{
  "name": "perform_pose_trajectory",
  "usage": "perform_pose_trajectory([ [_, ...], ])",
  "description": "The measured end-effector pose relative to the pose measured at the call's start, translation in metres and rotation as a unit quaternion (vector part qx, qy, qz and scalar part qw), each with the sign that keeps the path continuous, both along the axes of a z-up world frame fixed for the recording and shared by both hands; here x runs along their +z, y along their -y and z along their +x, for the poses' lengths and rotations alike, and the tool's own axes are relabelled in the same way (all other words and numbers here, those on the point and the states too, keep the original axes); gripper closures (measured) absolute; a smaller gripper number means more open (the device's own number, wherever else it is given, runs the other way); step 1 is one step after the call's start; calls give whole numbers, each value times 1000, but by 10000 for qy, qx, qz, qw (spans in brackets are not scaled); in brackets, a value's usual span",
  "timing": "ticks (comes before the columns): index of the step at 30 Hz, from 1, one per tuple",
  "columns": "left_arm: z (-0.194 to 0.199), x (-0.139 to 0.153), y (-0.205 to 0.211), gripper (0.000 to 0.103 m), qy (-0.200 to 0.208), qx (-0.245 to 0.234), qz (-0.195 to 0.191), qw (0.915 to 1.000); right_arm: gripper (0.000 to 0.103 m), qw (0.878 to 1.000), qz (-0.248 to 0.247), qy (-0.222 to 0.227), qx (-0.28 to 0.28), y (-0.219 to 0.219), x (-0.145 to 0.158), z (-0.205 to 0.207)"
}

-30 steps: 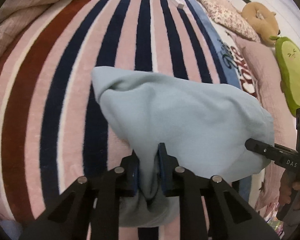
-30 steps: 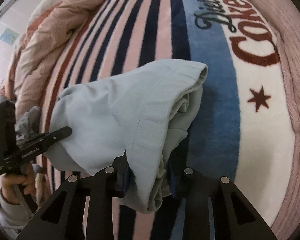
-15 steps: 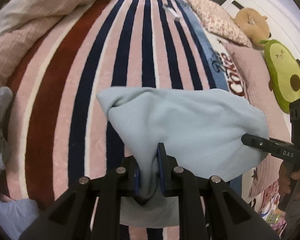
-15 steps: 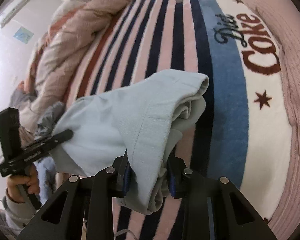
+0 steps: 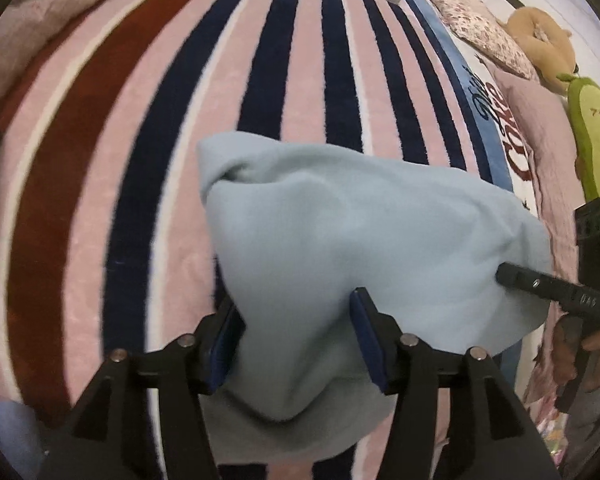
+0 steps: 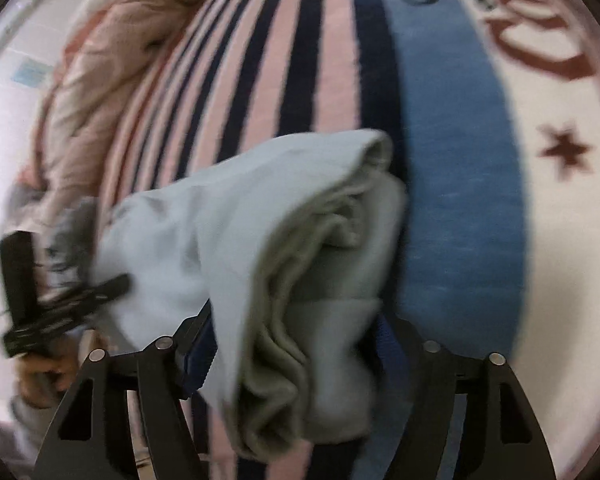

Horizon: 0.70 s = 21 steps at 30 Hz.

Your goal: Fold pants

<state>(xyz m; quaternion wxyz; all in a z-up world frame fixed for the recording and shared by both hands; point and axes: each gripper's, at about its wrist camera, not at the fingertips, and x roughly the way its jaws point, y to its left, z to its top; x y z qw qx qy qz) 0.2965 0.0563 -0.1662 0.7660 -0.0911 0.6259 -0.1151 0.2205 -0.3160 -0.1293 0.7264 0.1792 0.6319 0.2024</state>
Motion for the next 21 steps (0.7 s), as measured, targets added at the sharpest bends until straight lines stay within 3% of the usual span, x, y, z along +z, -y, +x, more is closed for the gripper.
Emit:
perform_pose_trajectory([
  [2,2,-6,5,58,-59,15,-141,9999,38,9998,-156,19,153,-7,-4,4],
  [3,3,-8,8,64,-92,23,-206,9997,47,9997,-164,51,168,-8,-3,4],
  [4,4,-8,11,74,-114,8,-239,9996,61,9997,-154,72,196,-8,-1,4],
  [7,3,0,20,84,-11,-64,-125,9999,76,9997,-36,158,176,-7,9,2],
  [14,-5,47,5,94,285,66,-193,9994,78,9983,-124,518,247,-20,56,-8],
  [21,-23,104,-26,96,629,148,-178,9978,78,9961,-105,782,396,-55,106,-21],
])
